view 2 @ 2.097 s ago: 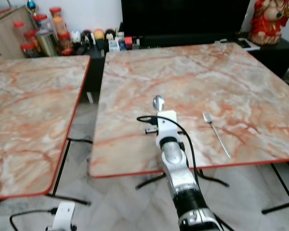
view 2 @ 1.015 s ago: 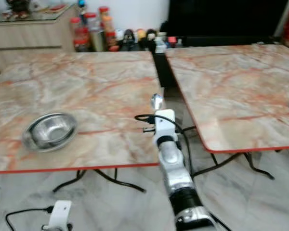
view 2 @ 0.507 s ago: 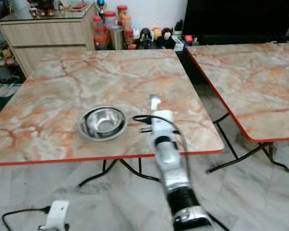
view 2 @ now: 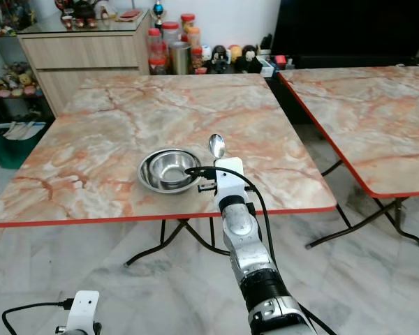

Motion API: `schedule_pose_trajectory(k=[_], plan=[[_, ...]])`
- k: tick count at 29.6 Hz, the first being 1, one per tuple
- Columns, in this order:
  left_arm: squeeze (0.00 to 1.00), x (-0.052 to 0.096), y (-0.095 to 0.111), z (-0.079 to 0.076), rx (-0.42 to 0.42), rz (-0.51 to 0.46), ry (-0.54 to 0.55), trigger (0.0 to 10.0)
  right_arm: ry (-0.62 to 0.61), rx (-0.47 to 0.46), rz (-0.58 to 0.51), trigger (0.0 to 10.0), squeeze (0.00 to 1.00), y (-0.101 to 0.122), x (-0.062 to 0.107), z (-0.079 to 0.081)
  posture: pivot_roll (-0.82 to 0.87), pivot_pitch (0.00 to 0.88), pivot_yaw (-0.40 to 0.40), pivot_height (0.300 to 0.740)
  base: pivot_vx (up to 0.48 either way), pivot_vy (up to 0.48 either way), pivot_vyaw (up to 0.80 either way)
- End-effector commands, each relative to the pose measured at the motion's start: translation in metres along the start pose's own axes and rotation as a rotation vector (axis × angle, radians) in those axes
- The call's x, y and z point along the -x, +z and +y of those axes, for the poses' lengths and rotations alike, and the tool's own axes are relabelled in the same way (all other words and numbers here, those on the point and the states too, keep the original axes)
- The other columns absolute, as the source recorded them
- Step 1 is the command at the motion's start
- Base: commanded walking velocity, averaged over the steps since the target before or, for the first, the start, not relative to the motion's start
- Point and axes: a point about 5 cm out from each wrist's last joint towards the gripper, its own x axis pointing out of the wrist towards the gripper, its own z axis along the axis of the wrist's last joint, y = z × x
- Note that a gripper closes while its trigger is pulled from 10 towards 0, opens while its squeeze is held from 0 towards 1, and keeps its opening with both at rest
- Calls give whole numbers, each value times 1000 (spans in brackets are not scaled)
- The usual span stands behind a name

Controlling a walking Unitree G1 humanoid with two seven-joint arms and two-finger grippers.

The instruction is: Setting the table

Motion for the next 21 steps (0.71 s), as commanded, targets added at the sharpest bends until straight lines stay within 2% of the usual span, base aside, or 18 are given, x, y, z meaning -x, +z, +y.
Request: schedule_pose_trajectory(k=[1,13,21], plan=[[0,0,4,0,-2,-15,6,10000,-5,-12,-12,10000,0,2,-1,-2,-59,0,18,740,356,0,0],[0,0,3,0,-10,-10,6,10000,-1,-19,-9,10000,0,0,1,-2,-59,0,21,740,364,0,0],[0,0,3,0,-9,-11,6,10000,17,16,-6,10000,0,-2,2,0,-61,0,22,740,370,0,0]])
